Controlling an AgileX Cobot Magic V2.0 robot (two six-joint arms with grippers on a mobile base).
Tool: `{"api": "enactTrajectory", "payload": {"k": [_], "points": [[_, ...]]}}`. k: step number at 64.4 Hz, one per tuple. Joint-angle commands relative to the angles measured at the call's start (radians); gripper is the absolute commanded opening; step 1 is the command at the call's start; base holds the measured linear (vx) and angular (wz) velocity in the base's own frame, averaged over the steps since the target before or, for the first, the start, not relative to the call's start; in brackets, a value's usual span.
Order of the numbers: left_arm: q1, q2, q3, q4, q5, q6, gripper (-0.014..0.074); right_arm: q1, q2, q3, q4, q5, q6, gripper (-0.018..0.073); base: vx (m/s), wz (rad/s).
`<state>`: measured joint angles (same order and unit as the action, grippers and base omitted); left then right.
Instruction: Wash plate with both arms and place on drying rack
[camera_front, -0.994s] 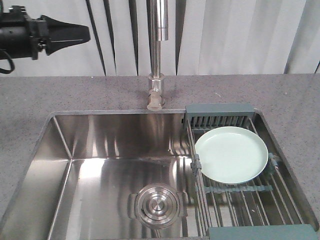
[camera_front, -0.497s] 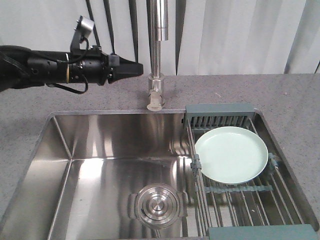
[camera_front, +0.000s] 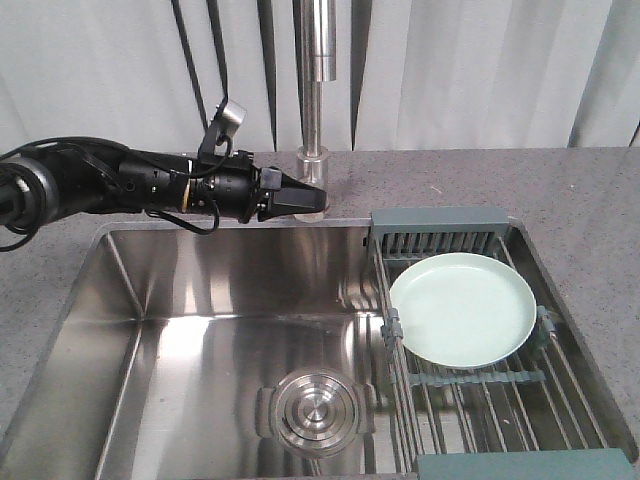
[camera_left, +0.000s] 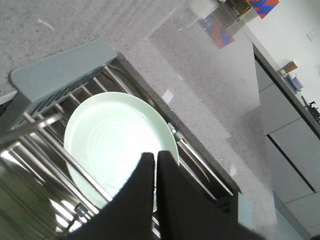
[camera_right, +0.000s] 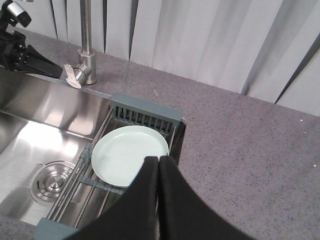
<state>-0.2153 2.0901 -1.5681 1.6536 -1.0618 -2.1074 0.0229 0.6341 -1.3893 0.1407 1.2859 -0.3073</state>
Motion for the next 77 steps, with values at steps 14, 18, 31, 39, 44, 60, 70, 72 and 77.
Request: {"api": "enactTrajectory", "payload": {"k": [14,18,31,39,44,60,70,72,77], "points": [[-0.004,0.003,-0.031,-0.126,0.039,-0.008,-0.0006,-0.005,0.011,-0.021,-0.001,-0.059,-0.009,-0.0011,0.00,0.00],[-0.004,0.007,-0.031,-0.144,0.042,-0.008,-0.0006,-0.005,0.011,-0.021,-0.001,-0.059,-0.009,-0.0011,0.00,0.00],[-0.004,0.024,-0.032,-0.188,0.073,-0.008,-0.0006,-0.005,0.011,-0.021,-0.001,-0.059,-0.009,-0.0011,0.00,0.00],[-0.004,0.033,-0.032,-0.200,0.084,-0.008,-0.0006,-0.005,0.011,-0.021,-0.001,-0.059,-0.009,-0.0011,0.00,0.00],[-0.004,0.033,-0.032,-0.201,0.099,-0.008,-0.0006,-0.005,0.011,-0.021,-0.001,-0.059,-0.009,-0.0011,0.00,0.00],[-0.004,0.038,-0.083,-0.226,0.122,-0.008,-0.0006,-0.005,0.011,-0.021,-0.001,-0.059,-0.009,-0.0011,0.00,0.00],[-0.004,0.038,-0.133,-0.225,0.145,-0.008,-0.0006,-0.005,0.011,-0.021,-0.001,-0.059,-0.009,-0.0011,0.00,0.00],[-0.004,0.038,-0.136,-0.226,0.158,-0.008,-0.0006,-0.005,0.011,-0.021,-0.001,-0.059,-0.009,-0.0011,0.00,0.00],[-0.004,0.038,-0.136,-0.227,0.199,-0.008,-0.0006,-0.005,0.011,-0.021,-0.001,-0.059,-0.009,-0.0011,0.00,0.00]]}}
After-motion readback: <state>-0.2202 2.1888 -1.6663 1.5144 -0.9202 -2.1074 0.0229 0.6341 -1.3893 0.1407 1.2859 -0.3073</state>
